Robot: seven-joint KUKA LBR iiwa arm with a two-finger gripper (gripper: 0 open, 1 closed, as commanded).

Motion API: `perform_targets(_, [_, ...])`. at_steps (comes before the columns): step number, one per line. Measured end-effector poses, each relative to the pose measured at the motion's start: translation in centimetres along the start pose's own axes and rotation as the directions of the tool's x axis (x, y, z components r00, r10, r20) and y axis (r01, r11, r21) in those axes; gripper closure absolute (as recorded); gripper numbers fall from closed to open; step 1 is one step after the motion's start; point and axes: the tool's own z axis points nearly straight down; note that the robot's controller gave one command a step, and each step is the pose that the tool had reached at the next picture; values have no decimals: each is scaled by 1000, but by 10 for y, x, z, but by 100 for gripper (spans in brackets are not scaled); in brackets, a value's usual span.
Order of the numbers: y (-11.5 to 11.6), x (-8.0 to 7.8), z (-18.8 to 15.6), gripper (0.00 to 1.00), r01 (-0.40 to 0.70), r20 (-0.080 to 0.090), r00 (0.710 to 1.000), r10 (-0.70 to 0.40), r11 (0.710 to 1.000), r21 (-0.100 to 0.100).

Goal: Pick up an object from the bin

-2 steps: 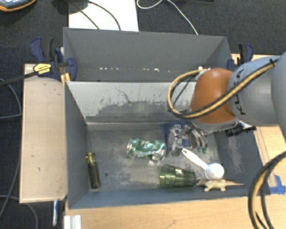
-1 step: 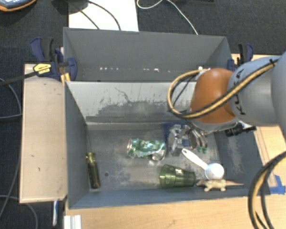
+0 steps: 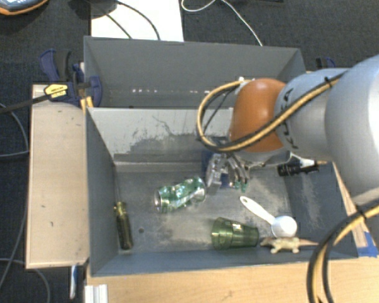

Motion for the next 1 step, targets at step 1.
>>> perform_targets(1, [-6,12,0,100,189,-3,982,-189,982,0])
